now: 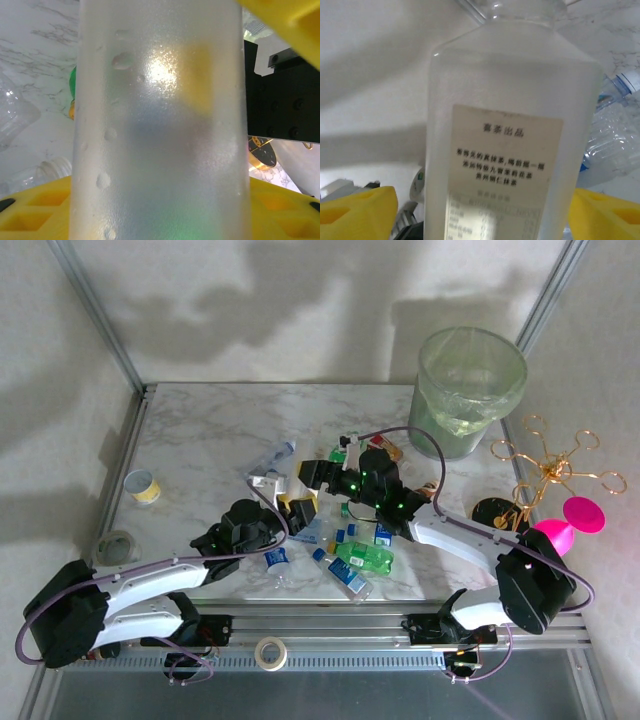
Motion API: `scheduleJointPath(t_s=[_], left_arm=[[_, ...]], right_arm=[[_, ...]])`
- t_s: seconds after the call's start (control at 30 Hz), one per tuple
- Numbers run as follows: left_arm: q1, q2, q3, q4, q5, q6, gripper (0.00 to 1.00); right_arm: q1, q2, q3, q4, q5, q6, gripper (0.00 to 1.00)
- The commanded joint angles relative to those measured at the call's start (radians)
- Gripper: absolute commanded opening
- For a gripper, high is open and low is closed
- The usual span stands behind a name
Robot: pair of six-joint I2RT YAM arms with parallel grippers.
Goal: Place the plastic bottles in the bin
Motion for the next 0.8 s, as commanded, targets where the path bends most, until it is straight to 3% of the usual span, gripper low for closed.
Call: scheduleJointPath(t_s=[0.0,0.13,0.23,0.3,0.37,0.4,0.53,0.77], left_arm=[[-0.018,-0.005,0.019,0.046,0.028,0.03,0.0],[-0.033,-0.001,0.012,0.06,0.046,0.036,0.0],[-0.043,-0.003,0.02,0.046,0.045,0.046,0.02],[-0.043,-0.015,0.027,0.027,0.03,0.031,0.19],[-0.043,-0.032,0.044,-0.01,0.011,0.012,0.53],[-0.043,-0.04,0.054,-0.03,0.015,0.008,0.64],[-0.042,-0.087,0.073,-0.086,0.02,-0.024,0.99],[-0.035,-0.15,0.029,-0.099,-0.124,-0.058,1.0]], right_arm=[[0.015,-0.022,-0.031,0.042,0.045,0.048,0.76],[0.03,-0.022,-0.047,0.033,0.087,0.075,0.76],[0.039,-0.024,-0.061,0.027,0.13,0.092,0.67],[0.038,-0.038,-0.07,0.007,0.158,0.101,0.61],[0.039,-0.06,-0.079,-0.024,0.191,0.104,0.56],[0.039,-0.074,-0.083,-0.038,0.206,0.101,0.54],[0.03,-0.11,-0.055,-0.116,0.256,0.051,0.52],[-0.027,-0.143,0.127,-0.351,0.355,-0.134,0.52]])
